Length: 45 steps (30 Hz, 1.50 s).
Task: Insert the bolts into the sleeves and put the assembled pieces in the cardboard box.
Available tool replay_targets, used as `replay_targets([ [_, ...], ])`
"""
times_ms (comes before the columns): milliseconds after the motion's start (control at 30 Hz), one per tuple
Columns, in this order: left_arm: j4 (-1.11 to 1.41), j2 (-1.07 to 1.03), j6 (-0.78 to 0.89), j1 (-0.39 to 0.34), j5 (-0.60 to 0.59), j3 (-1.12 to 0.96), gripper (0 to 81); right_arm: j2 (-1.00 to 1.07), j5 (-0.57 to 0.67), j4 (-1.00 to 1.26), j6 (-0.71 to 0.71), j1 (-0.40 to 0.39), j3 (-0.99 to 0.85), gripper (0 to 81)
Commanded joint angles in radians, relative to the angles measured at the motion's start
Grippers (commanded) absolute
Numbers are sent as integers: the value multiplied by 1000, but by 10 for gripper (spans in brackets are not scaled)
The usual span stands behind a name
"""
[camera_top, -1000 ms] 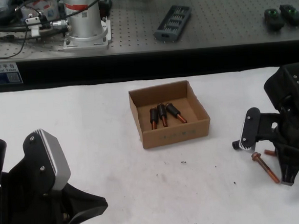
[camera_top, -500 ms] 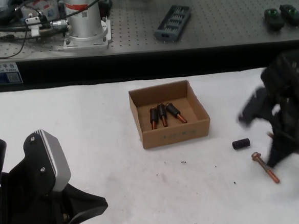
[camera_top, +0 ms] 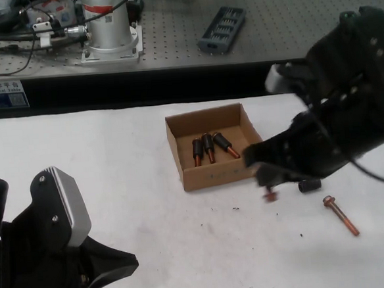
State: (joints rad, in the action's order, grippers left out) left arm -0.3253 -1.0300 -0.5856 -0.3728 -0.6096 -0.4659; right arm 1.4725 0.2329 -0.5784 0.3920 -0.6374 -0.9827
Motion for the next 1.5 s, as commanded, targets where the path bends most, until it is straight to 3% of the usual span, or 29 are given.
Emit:
replay_targets([
  [0,5,8,-20,-3,-1,-12,6,-6,31,81,135,-23,26,66],
  [167,5,8,-19,-3,29,-12,6,1,-5,233,240,-59,122,66],
  [567,5,8,-19,-3,29,-12,6,157,-44,268,192,-61,214,64],
  [767,5,8,-28,-3,29,-12,6,171,-39,308,191,-63,214,8],
  [867,5,8,-28,-3,29,-12,6,171,-36,309,191,-63,214,99],
  [1033,5,8,-43,-3,29,-12,6,171,-13,309,191,-63,212,356],
  [1100,5,8,-43,-3,29,-12,6,171,8,315,191,-63,211,412],
  [1300,5,8,-43,-3,29,-12,6,130,228,312,90,-63,190,334],
  [1467,5,8,-43,-3,29,-12,6,52,241,175,-158,-63,117,307],
])
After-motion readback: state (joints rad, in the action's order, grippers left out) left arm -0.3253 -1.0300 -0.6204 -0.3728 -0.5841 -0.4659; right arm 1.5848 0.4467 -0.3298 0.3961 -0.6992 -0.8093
